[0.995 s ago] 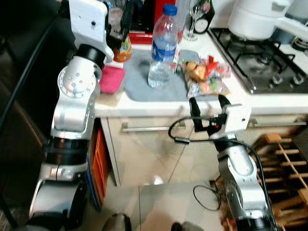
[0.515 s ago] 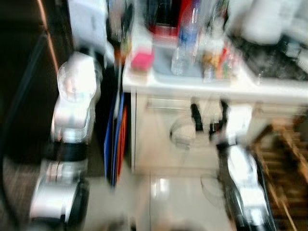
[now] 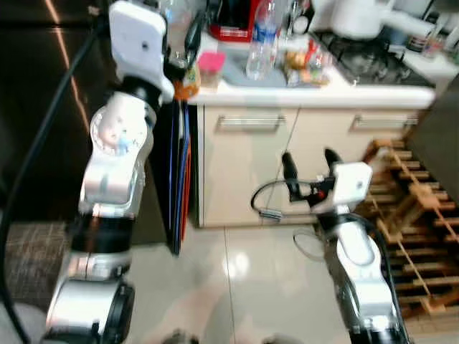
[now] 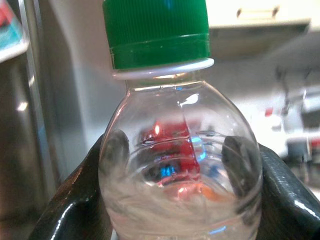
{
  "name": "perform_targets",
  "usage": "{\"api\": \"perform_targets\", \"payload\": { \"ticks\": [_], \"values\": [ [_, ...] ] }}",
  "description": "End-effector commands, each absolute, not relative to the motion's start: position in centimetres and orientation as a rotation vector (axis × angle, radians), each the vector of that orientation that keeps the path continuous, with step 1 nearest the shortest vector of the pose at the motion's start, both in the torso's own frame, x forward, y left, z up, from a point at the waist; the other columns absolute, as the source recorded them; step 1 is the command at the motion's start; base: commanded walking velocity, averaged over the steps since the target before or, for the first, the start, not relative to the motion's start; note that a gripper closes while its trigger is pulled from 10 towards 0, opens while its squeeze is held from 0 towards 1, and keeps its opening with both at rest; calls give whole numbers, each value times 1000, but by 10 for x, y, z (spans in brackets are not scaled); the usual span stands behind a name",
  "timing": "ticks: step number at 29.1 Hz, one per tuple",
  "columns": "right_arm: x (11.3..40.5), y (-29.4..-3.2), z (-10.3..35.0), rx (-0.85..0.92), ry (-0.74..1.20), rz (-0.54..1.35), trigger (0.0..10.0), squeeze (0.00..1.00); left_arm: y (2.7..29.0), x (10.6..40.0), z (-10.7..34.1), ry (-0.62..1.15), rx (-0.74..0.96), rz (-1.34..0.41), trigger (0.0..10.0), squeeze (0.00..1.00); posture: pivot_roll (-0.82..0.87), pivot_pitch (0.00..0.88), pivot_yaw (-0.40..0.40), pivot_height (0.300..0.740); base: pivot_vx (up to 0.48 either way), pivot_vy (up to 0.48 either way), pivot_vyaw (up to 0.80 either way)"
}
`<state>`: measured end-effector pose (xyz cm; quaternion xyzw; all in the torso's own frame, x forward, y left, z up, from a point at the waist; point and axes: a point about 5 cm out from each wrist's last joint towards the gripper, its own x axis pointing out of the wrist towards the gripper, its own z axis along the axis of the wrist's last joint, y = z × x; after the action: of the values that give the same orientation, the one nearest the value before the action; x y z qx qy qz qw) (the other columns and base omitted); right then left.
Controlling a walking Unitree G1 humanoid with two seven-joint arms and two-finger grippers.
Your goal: Restocking fridge
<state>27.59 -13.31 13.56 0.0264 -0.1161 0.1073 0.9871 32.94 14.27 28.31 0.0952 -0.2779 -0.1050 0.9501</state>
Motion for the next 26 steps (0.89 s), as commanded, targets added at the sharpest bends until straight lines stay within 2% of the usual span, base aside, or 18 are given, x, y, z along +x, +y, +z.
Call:
{"api": "perform_targets", "payload": {
  "ticks": [1, 2, 4, 7, 9, 13, 17, 20, 26],
  "values": [
    [275, -141, 130, 43, -210, 189, 10000, 0, 138, 326, 280, -550, 177, -229, 10000, 0, -71, 0, 0, 740, -292, 0, 0],
    [275, -141, 130, 43, -210, 189, 10000, 0, 138, 326, 280, -550, 177, -229, 10000, 0, -71, 0, 0, 740, -292, 0, 0],
    [272, -149, 118, 49, -154, 156, 10000, 0, 143, 316, 238, -397, 131, -223, 10000, 0, -69, 0, 7, 740, -139, 0, 0],
    [270, -153, 111, 43, -124, 134, 10000, 0, 146, 310, 217, -316, 100, -218, 10000, 0, -66, 0, 5, 740, 0, 0, 0],
    [265, -167, 93, 6, -49, 73, 10000, 0, 153, 291, 164, -140, 58, -220, 10000, 0, -51, 0, 4, 740, 0, 0, 0],
    [260, -174, 78, -41, 7, 54, 10000, 0, 167, 266, 100, 64, 28, -202, 10000, 0, -45, 0, -1, 740, 0, 0, 0],
    [260, -169, 75, -33, 19, 71, 10000, 0, 171, 258, 82, 116, 41, -189, 10000, 0, -41, 0, -7, 740, 0, 0, 0],
    [262, -157, 75, -34, 12, 119, 10000, 0, 169, 252, 74, 126, 98, -190, 10000, 0, -45, 0, -16, 740, 0, 0, -752],
    [263, -149, 72, -37, 6, 149, 10000, 0, 175, 260, 86, 61, 170, -143, 10000, 0, -24, 0, -20, 740, 0, 0, -752]
  ]
}}
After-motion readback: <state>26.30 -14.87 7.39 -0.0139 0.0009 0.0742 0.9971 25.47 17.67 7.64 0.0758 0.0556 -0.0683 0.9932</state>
